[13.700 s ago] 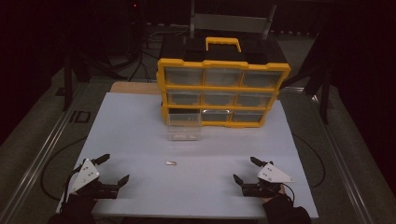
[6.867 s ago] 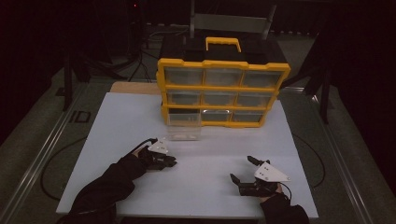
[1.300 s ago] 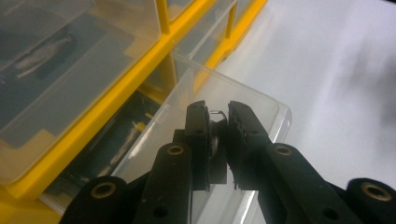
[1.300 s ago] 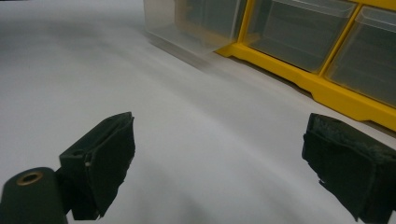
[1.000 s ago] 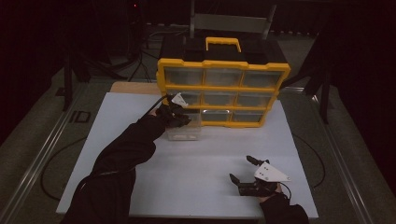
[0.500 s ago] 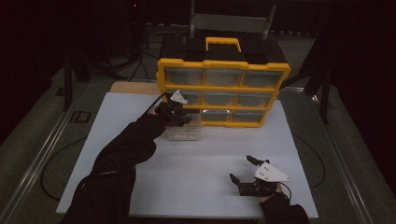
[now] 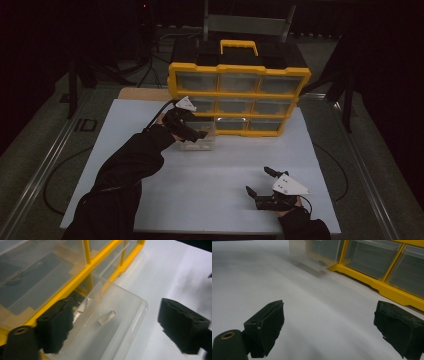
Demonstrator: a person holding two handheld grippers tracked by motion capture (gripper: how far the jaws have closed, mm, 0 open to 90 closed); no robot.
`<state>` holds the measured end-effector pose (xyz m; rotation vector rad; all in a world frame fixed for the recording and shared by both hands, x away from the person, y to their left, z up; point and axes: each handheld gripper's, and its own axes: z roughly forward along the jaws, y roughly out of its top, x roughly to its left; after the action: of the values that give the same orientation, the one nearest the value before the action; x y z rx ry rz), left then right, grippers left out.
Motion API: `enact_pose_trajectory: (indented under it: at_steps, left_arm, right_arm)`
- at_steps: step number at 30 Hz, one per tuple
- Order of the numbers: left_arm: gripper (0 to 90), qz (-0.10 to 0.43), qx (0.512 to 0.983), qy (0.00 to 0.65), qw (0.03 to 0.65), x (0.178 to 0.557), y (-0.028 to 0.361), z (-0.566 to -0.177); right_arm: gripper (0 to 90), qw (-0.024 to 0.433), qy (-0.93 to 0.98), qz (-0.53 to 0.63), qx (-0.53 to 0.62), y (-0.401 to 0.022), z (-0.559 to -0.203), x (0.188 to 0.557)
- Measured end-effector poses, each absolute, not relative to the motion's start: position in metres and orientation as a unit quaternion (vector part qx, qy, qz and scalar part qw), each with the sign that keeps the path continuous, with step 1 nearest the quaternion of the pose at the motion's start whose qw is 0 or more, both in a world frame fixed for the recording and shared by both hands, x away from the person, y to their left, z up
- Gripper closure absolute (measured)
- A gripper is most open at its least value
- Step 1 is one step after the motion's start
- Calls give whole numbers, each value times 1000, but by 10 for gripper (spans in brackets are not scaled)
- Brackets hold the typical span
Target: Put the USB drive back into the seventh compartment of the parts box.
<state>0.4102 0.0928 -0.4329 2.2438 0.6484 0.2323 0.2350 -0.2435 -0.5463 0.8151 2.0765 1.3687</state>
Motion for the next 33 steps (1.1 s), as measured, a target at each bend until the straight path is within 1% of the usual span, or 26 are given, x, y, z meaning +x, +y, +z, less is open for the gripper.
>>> enact_pose_trajectory:
  at_steps: [3, 5, 11, 15, 27, 33]
  left_arm:
    - [20, 90, 881, 251, 392, 407, 95, -433]
    - [6, 89, 880, 251, 393, 405, 98, -432]
    - [3, 91, 873, 247, 411, 398, 109, -426]
    - [3, 101, 874, 237, 412, 394, 113, -424]
    - [3, 98, 871, 234, 420, 387, 127, -424]
    - [4, 98, 864, 233, 435, 380, 134, -423]
  right_arm:
    - [96, 260, 766, 505, 301, -244, -546, 235]
    - [95, 260, 767, 504, 301, -244, -546, 235]
    - [96, 259, 766, 504, 303, -244, -546, 235]
    - [96, 262, 767, 502, 301, -243, -547, 235]
    - [95, 261, 767, 503, 303, -243, -546, 236]
    - [96, 261, 767, 502, 303, -243, -546, 236]
